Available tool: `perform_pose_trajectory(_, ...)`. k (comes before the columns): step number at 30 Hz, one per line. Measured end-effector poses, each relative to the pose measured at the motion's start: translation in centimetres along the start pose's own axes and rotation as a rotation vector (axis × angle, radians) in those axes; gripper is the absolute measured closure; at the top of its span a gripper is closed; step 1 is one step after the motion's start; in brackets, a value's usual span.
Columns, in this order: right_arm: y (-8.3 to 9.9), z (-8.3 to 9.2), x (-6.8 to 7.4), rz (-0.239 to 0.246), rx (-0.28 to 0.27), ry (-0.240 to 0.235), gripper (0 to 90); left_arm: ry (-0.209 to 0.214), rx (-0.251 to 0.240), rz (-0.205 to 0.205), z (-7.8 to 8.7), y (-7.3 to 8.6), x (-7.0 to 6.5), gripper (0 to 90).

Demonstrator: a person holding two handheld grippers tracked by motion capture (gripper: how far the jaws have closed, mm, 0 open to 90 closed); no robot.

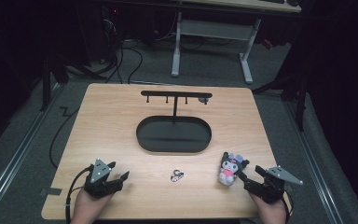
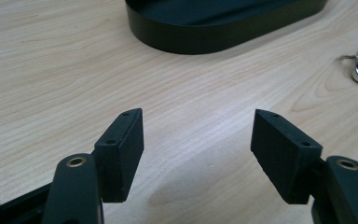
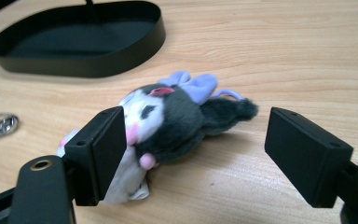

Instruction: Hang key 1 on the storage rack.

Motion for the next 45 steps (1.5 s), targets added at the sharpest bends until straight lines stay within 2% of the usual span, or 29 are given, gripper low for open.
perform_pose_trajectory(1, 0.1, 0.0, 0.1, 0.021, 0.001, 0.008, 20.9, -0.003, 0.000, -0.004, -0.1, 0.0, 0.2, 35.3)
perform_pose_trajectory(2, 0.1, 0.0, 0.1, 0.021, 0.001, 0.008, 20.9, -0.003, 0.000, -0.004, -0.1, 0.0, 0.2, 35.2)
perform_pose_trajectory(3, 0.3, 0.0, 0.3, 0.075, 0.007, 0.023, 23.5, -0.010, -0.004, -0.015, -0.2, 0.1, 0.4, 35.2)
perform_pose_trajectory(4, 0.3, 0.0, 0.3, 0.075, 0.007, 0.023, 23.5, -0.014, -0.004, -0.022, -0.3, 0.1, 0.6, 35.2)
perform_pose_trajectory(5, 0.4, -0.1, 0.4, 0.106, 0.013, 0.026, 23.6, -0.017, -0.010, -0.022, -0.5, 0.3, 0.9, 35.1)
perform_pose_trajectory(8, 0.6, -0.3, 0.5, 0.119, 0.022, 0.014, 24.8, -0.019, -0.012, -0.013, -0.6, 0.4, 1.0, 35.4)
perform_pose_trajectory(10, 0.8, -0.4, 0.5, 0.139, 0.029, -0.002, 25.8, -0.017, -0.050, 0.011, -0.7, 0.2, 1.1, 35.5)
perform_pose_trajectory(13, 0.9, -0.6, 0.5, 0.154, 0.033, -0.005, 26.7, -0.018, -0.058, 0.031, -0.7, 0.1, 1.2, 35.9)
perform_pose_trajectory(18, 0.7, -0.6, 0.2, 0.157, 0.024, -0.003, 28.6, -0.021, -0.077, 0.034, -0.5, 0.1, 1.2, 34.8)
perform_pose_trajectory(19, 0.5, -0.6, 0.0, 0.157, 0.017, 0.006, 32.1, -0.021, -0.078, 0.039, -0.5, 0.1, 1.3, 33.4)
perform_pose_trajectory(21, 0.5, -0.6, -0.1, 0.152, 0.015, 0.010, 33.5, -0.018, -0.082, 0.045, -0.5, 0.1, 1.4, 33.2)
perform_pose_trajectory(22, 0.4, -0.5, -0.3, 0.139, 0.011, 0.021, 40.3, -0.007, -0.088, 0.051, -0.4, 0.1, 1.4, 32.5)
perform_pose_trajectory(23, 0.4, -0.5, -0.3, 0.139, 0.011, 0.021, 40.3, -0.007, -0.088, 0.051, -0.4, 0.1, 1.4, 32.2)
perform_pose_trajectory(24, 0.4, -0.4, -0.3, 0.130, 0.006, 0.021, 44.9, 0.003, -0.094, 0.048, -0.3, 0.1, 1.3, 32.2)
perform_pose_trajectory(25, 0.3, -0.4, -0.6, 0.108, 0.014, 0.029, 58.8, 0.010, -0.100, 0.045, -0.3, 0.1, 1.2, 30.9)
perform_pose_trajectory(26, 0.3, -0.4, -0.6, 0.108, 0.014, 0.029, 58.8, 0.013, -0.102, 0.042, -0.3, 0.1, 1.2, 30.9)
perform_pose_trajectory(27, 0.2, -0.7, -0.9, 0.073, 0.029, 0.023, 66.7, 0.017, -0.104, 0.037, -0.2, 0.1, 1.1, 29.5)
perform_pose_trajectory(28, 0.2, -0.7, -0.9, 0.073, 0.029, 0.023, 66.7, 0.017, -0.104, 0.037, -0.2, 0.1, 1.1, 28.9)
perform_pose_trajectory(29, 0.2, -0.7, -1.0, 0.072, 0.031, 0.029, 70.5, 0.014, -0.102, 0.030, -0.2, 0.1, 1.0, 28.9)
perform_pose_trajectory(33, -0.1, -1.2, -1.8, 0.085, 0.037, 0.070, 90.0, 0.017, -0.111, 0.018, -0.1, 0.1, 0.9, 25.3)
perform_pose_trajectory(35, 0.2, -1.7, -1.8, 0.092, 0.072, 0.079, 90.0, 0.021, -0.127, 0.019, 0.1, 0.1, 0.8, 23.9)
perform_pose_trajectory(39, 0.5, -2.7, -1.4, 0.111, 0.106, 0.051, 90.0, 0.023, -0.143, 0.018, 0.3, 0.1, 0.8, 23.0)
perform_pose_trajectory(42, 0.4, -3.1, -1.2, 0.119, 0.110, 0.044, 90.0, 0.020, -0.153, 0.021, 0.4, 0.1, 0.7, 22.7)
perform_pose_trajectory(45, 0.0, -4.1, -0.5, 0.158, 0.105, 0.008, 88.8, 0.021, -0.159, 0.021, 0.7, 0.2, 0.7, 22.6)
Point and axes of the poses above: each handheld gripper's, and its own axes: z roughly backward along the jaws, y roughly out of its underside, x roughly to its left, the point moved 7 cm from there along -z, roughly forward along the jaws, and after that the axes turned 3 degrees about -x, right-handed, at the moved point
